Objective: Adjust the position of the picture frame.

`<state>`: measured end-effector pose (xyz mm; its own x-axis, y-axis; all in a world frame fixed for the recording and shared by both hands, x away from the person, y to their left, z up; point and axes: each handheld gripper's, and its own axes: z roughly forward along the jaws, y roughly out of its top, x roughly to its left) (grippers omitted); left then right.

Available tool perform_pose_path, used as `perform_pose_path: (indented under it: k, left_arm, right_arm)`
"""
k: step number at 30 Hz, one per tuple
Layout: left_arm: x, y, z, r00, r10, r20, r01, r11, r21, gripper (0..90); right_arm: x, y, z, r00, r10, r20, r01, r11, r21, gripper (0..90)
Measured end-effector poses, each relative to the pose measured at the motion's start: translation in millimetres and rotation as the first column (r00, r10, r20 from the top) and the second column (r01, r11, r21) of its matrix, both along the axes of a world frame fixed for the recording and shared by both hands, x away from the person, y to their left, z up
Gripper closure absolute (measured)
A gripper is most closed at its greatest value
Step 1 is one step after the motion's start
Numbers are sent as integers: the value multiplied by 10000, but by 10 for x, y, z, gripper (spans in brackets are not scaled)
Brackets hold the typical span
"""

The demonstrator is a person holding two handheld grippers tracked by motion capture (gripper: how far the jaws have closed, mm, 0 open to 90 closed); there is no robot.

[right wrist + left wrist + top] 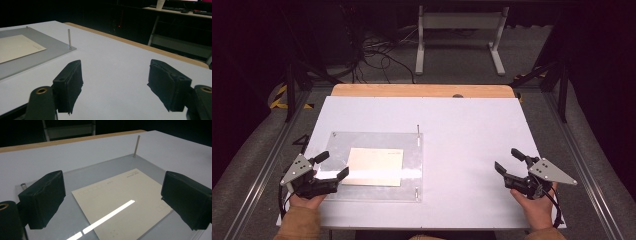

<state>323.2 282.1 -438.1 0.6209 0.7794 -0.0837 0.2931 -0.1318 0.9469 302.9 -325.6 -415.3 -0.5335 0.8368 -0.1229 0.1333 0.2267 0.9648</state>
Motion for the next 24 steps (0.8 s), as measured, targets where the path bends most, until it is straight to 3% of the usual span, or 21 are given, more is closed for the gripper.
perform_pose_path:
  k: [8, 12, 16, 24]
  left_arm:
    - [4, 6, 5, 9998, 189, -29, -189, 9998, -56, 63]
    - [1, -6, 7, 9998, 174, -39, -174, 9998, -64, 64]
    - [-8, -7, 13, 9999, 140, 10, -140, 9999, -7, 65]
    - [-14, -4, 19, 9998, 175, 29, -175, 9998, -43, 66]
  right_arm:
    - [-6, 53, 20, 9996, 268, -41, -268, 9996, 10, 321]
    - [1, 167, 39, 9981, 615, 0, -615, 9979, 198, 342]
    - [11, 312, 64, 9957, 920, -41, -920, 9957, -56, 348]
    - [36, 693, 107, 9782, 2031, -428, -2030, 9792, 73, 345]
